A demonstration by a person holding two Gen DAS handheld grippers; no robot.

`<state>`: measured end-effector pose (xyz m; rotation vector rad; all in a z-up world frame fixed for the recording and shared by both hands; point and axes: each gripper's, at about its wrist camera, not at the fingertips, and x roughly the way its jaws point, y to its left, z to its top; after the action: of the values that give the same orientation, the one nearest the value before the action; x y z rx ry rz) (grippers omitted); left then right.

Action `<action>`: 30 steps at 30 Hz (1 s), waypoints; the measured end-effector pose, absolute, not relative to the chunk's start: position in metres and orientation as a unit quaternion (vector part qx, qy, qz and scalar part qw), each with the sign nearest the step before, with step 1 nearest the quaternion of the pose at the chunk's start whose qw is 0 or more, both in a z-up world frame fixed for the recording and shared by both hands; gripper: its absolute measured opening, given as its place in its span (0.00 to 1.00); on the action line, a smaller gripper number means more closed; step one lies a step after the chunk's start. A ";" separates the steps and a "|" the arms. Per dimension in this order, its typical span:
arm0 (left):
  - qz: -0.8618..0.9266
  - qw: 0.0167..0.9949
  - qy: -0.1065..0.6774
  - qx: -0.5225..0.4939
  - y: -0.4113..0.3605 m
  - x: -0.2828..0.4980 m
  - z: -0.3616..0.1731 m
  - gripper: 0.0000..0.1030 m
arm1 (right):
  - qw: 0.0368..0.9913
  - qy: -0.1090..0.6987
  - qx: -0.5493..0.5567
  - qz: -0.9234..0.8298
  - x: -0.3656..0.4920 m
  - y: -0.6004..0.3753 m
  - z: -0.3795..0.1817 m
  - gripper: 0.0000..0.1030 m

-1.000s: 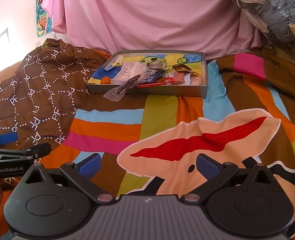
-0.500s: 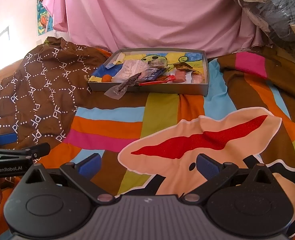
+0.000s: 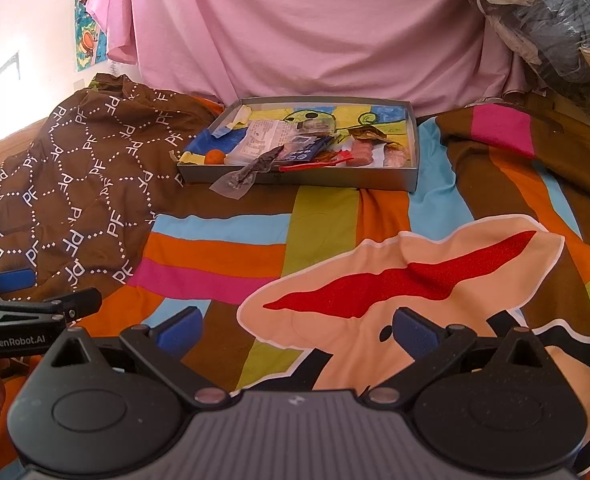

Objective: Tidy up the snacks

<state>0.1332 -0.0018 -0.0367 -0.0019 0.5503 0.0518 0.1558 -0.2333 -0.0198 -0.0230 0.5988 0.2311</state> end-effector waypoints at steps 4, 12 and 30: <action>0.025 0.962 0.273 -0.001 -0.002 0.133 -0.037 0.99 | 0.949 0.294 -0.011 0.114 0.156 -0.233 -0.020 1.00; 0.025 0.961 0.274 -0.002 -0.002 0.132 -0.038 0.99 | 0.948 0.296 -0.011 0.115 0.156 -0.233 -0.020 1.00; 0.014 0.957 0.289 -0.005 -0.004 0.129 -0.040 0.99 | 0.946 0.300 -0.015 0.118 0.155 -0.233 -0.023 1.00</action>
<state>0.1295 -0.0044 -0.0405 -0.0096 0.5871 0.0294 0.1546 -0.2329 -0.0225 -0.0307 0.6113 0.2399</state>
